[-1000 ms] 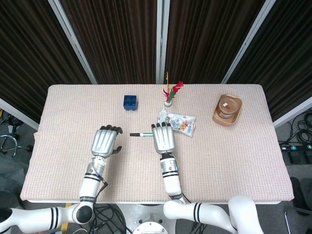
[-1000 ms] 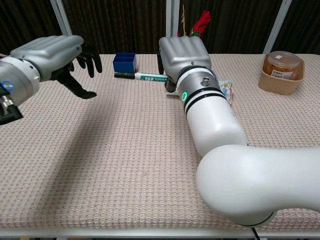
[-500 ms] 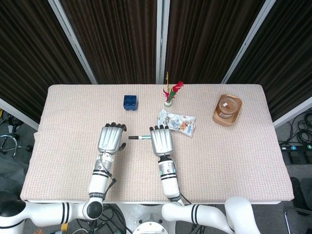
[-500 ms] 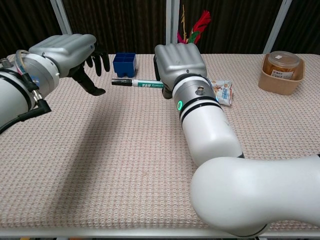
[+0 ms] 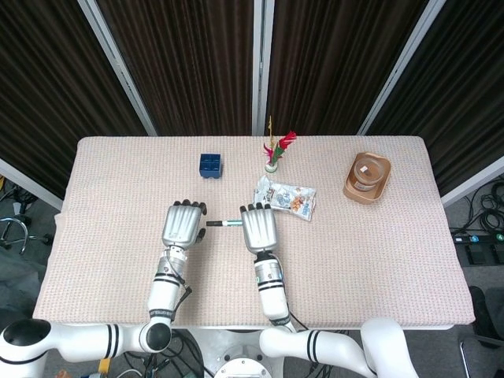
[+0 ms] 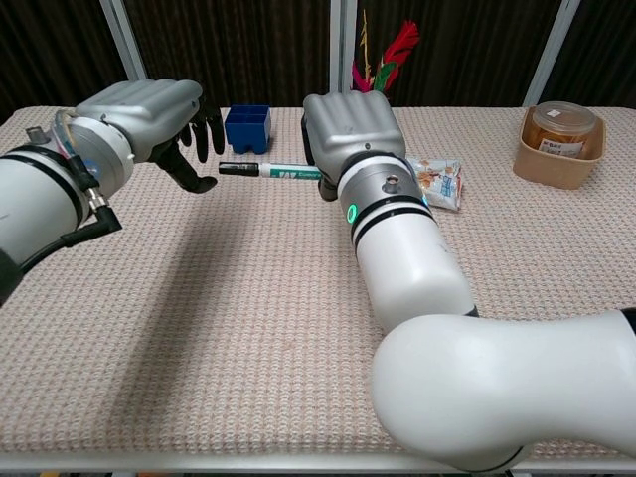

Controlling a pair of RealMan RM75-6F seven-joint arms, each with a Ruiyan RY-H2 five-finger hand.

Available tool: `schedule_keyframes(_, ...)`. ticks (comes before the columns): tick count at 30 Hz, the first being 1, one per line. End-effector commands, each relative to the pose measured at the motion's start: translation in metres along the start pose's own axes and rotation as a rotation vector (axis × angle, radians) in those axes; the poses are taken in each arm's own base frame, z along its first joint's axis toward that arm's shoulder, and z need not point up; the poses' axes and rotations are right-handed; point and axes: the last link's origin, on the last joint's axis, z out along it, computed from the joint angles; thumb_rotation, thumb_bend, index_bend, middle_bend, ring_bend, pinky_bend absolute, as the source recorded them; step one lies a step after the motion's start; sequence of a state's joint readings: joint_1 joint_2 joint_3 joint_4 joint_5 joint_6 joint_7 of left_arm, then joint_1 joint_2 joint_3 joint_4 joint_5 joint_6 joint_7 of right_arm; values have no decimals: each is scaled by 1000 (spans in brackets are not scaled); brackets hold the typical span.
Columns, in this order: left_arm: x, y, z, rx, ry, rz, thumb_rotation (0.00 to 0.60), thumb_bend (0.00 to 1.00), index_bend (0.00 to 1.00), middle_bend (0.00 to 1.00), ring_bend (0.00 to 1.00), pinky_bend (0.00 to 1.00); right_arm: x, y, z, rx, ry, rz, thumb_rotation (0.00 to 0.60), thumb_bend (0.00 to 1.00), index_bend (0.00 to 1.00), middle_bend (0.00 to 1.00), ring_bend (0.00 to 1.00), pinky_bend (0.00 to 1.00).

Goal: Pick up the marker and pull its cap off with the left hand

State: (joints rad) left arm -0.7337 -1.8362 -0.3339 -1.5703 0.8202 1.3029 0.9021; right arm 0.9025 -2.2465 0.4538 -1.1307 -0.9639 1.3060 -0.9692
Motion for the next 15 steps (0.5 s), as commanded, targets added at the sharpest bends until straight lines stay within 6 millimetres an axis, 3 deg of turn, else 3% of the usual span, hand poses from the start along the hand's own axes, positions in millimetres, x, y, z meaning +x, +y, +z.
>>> schedule_keyframes(1, -1, 1, 1, -1, -6, 0, 600, 293, 438, 464, 356, 402, 0, -1, 0, 1, -1, 5, 600, 275, 618, 583, 414, 482)
schedule_keyframes(15, -9, 2, 5, 6, -18, -3, 600, 331, 462, 488, 391, 432, -1, -1, 2, 0, -7, 6, 600, 276, 618, 584, 414, 483)
